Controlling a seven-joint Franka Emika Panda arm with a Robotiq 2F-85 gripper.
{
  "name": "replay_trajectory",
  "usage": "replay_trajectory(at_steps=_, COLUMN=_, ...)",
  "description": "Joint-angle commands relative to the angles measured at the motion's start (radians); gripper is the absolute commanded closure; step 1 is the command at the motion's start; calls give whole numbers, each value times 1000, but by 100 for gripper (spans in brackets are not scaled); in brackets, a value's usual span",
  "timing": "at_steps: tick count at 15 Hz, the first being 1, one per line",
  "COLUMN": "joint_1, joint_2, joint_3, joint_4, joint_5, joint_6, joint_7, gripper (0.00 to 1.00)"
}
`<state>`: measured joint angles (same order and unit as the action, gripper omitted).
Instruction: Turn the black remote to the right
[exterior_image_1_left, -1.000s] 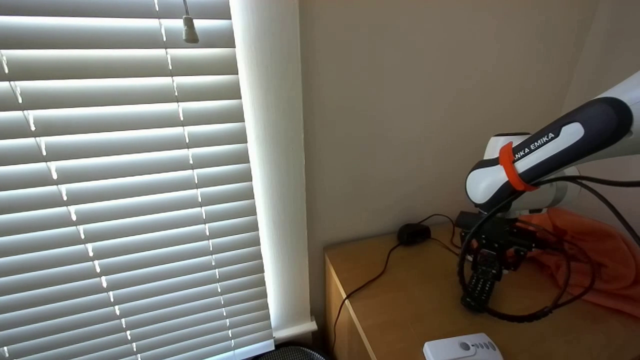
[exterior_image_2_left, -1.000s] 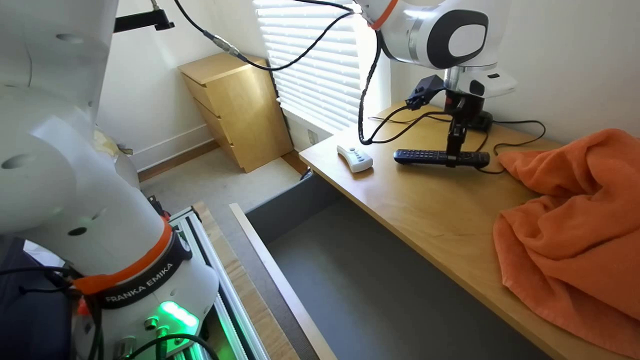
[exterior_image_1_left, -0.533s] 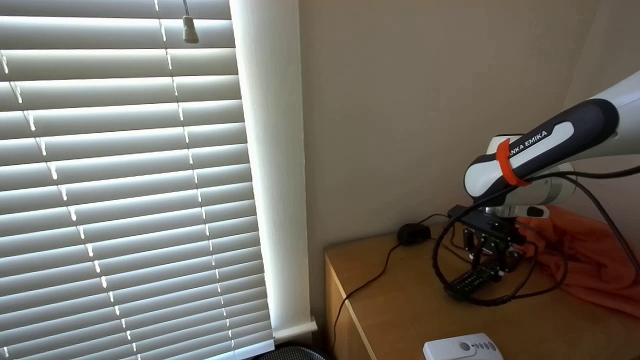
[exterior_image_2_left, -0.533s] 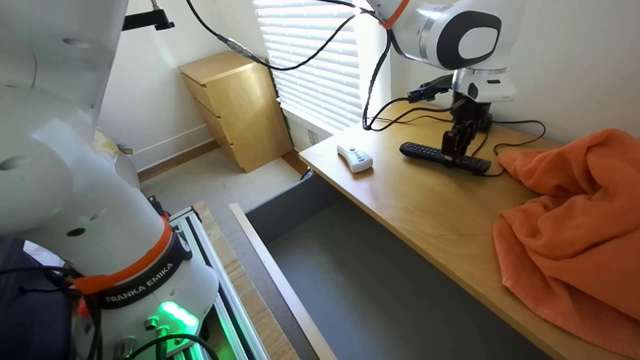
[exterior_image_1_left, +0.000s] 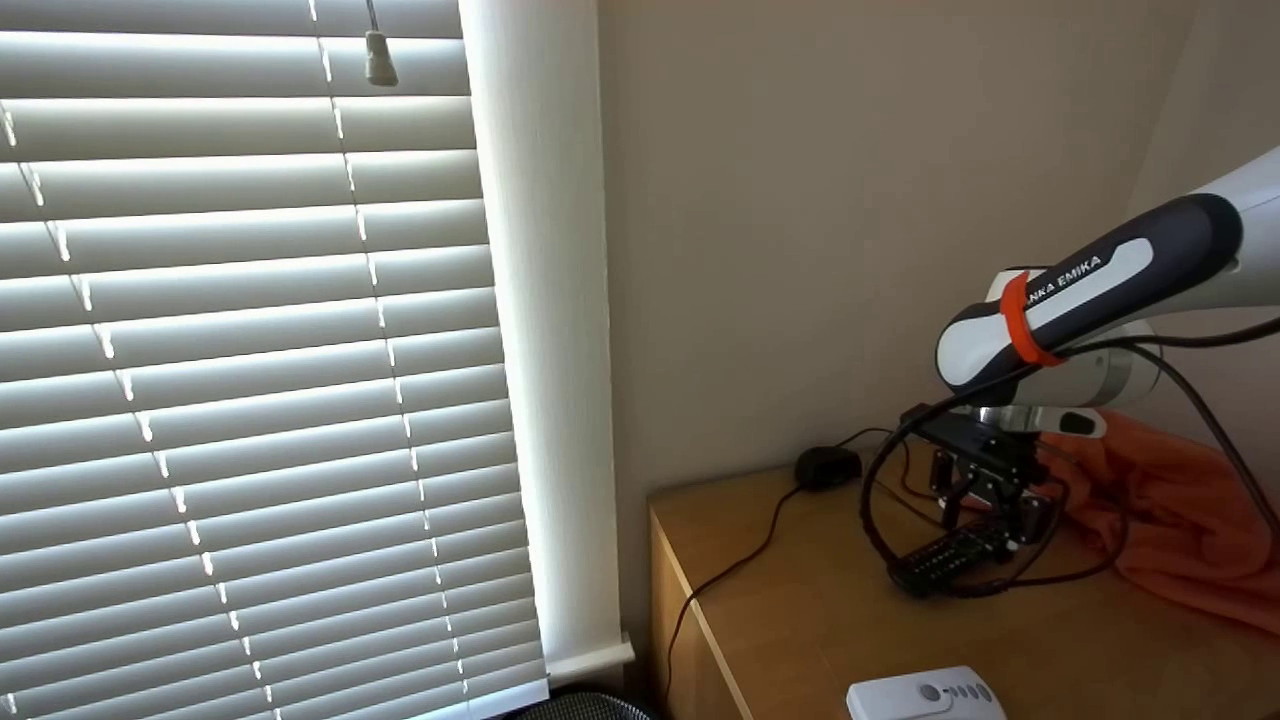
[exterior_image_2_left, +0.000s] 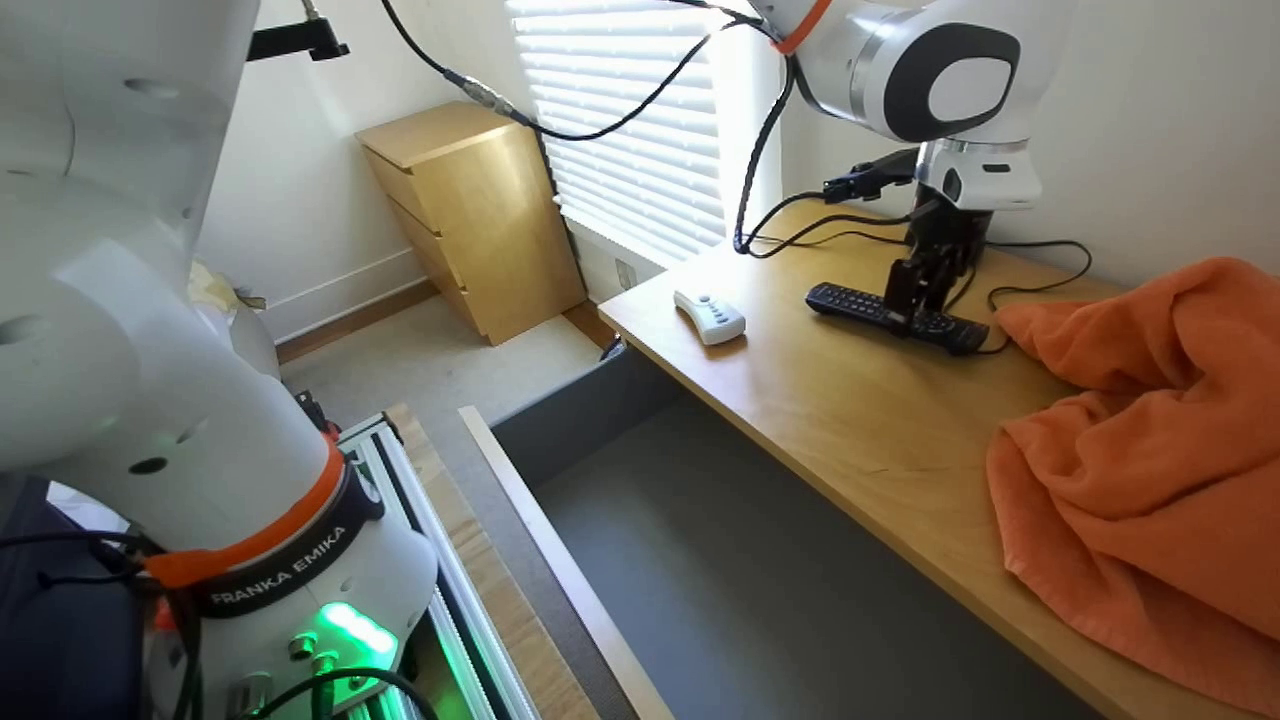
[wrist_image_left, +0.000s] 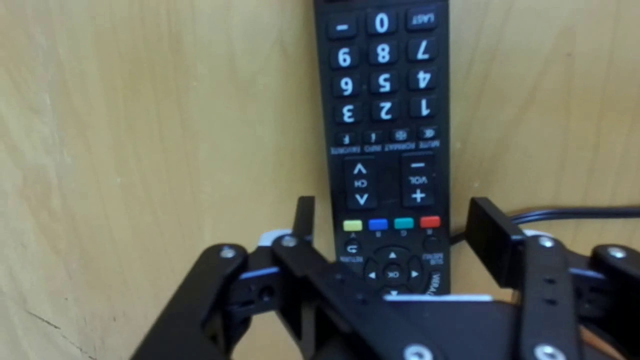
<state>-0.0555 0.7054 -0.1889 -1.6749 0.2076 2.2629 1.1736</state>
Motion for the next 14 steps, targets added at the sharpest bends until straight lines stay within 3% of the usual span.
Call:
replay_trajectory(at_steps=1, joint_1=-3, joint_2=-22, joint_3=6, joint_4=2, joint_5=10, joint_6=-30, joint_7=32, gripper=0)
replay_trajectory(at_steps=5, joint_1=-1, joint_2=-90, joint_3=25, joint_4=-56, joint_5=-34, joint_6=54, joint_7=-126, gripper=0)
replay_trajectory(at_steps=14, joint_1=15, joint_2=-190, joint_3=37, joint_4=-134, joint_5=-138, joint_6=36, joint_7=-549, gripper=0)
